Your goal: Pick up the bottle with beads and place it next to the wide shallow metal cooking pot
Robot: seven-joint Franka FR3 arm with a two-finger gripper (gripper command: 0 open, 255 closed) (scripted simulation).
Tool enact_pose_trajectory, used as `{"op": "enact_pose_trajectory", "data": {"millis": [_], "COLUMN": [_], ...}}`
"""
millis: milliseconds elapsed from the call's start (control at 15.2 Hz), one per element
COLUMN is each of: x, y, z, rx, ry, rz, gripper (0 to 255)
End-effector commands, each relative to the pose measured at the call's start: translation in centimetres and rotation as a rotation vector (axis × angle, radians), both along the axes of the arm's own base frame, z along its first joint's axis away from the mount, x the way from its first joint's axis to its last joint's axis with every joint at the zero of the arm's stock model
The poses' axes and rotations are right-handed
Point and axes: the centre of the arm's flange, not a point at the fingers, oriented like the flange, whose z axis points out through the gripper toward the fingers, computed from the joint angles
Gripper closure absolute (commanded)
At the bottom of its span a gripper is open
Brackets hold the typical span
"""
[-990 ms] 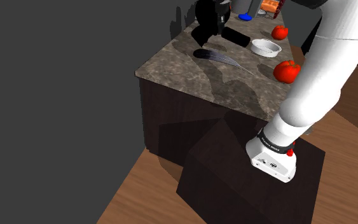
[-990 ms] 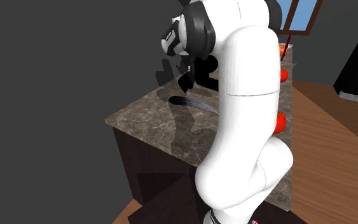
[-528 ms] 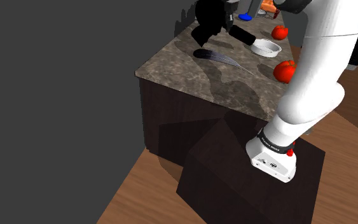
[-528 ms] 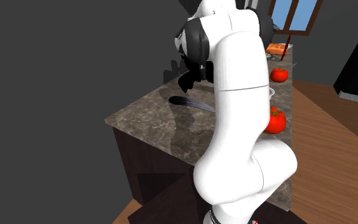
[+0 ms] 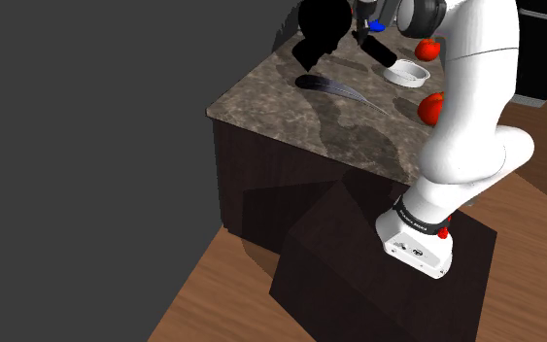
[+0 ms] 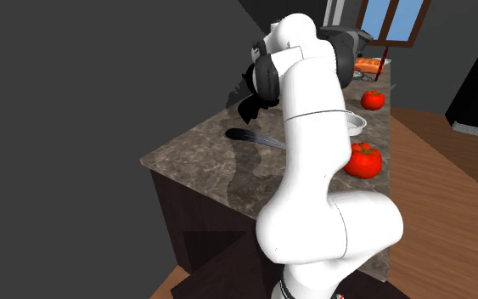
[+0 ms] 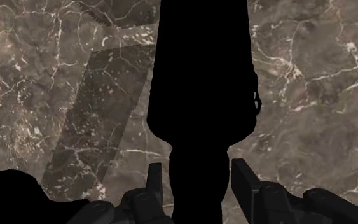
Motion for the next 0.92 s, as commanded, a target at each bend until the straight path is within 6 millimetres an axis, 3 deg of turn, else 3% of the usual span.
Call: {"op": "enact_pose_trajectory", "data": {"millis": [0, 198, 858], "x": [-0.3, -0.6, -0.6], "y": [-2.6, -5.9, -5.9], "z": [0.2, 0.3, -5.0], "rx": [-0.001, -0.001, -0.001], "ry": [-0.001, -0.001, -0.001], "rz": [0.002, 0.002, 0.002], "gripper": [255, 255, 255]}}
